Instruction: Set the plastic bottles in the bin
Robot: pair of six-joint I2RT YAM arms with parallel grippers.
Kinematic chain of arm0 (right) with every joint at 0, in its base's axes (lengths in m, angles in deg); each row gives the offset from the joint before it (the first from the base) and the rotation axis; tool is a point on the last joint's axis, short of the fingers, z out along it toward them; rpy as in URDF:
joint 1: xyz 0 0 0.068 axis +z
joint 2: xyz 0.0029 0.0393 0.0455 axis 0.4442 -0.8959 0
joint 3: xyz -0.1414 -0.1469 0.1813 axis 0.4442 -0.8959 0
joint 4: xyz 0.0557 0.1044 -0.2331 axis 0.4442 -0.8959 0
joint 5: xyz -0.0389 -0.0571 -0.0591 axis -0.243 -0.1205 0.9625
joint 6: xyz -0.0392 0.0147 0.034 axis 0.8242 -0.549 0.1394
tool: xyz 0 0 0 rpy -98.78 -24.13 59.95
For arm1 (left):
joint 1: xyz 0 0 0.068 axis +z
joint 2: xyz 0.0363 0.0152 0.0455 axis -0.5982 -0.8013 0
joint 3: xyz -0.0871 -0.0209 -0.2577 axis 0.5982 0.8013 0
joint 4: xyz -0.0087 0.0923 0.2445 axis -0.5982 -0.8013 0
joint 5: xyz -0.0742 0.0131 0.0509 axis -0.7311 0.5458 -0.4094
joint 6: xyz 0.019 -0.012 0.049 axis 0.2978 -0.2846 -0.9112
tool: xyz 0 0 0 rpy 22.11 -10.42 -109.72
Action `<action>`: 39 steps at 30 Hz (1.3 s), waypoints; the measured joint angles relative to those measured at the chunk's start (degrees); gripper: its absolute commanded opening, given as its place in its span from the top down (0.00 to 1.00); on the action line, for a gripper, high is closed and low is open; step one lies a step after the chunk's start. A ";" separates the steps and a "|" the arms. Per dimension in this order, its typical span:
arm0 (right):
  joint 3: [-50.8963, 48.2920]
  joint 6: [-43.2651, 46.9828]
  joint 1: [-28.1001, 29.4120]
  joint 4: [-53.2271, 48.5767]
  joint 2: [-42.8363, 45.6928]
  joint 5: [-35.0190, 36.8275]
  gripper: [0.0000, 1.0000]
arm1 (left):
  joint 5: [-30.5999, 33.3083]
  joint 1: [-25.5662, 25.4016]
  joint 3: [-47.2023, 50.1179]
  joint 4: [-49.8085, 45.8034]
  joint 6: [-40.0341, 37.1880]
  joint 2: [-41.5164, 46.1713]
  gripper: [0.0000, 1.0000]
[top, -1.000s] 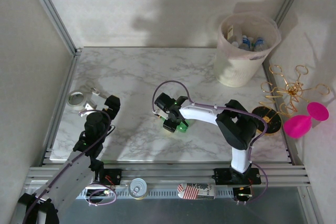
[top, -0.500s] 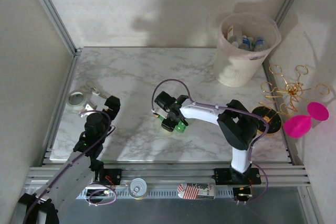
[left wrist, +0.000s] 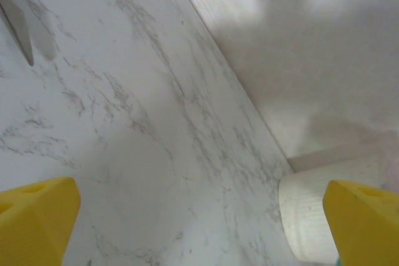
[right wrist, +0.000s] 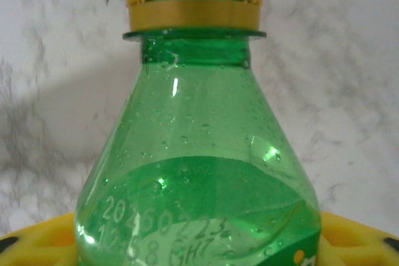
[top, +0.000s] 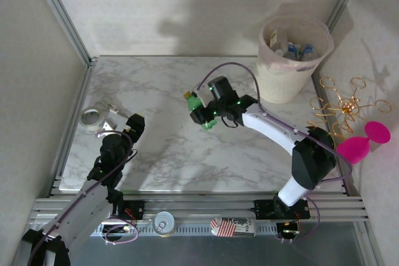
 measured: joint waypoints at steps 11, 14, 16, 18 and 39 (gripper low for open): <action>13.14 -8.24 -19.08 3.34 3.45 1.86 0.58 | -7.21 -2.16 -5.03 1.81 -5.90 -7.93 0.00; 17.42 -9.44 -23.45 3.98 3.96 4.94 0.58 | -7.91 -4.31 -5.79 2.21 -7.08 -9.75 0.00; 19.74 -10.21 -26.36 4.72 4.33 7.45 0.58 | -8.04 -5.84 -6.36 2.32 -7.89 -11.08 0.00; 21.24 -10.78 -28.57 5.81 4.44 9.86 0.58 | -7.98 -7.63 -7.04 2.27 -8.83 -12.39 0.00; 17.75 -14.75 -40.57 13.66 1.84 18.86 0.56 | -6.01 -16.26 -10.38 3.72 -11.45 -21.92 0.00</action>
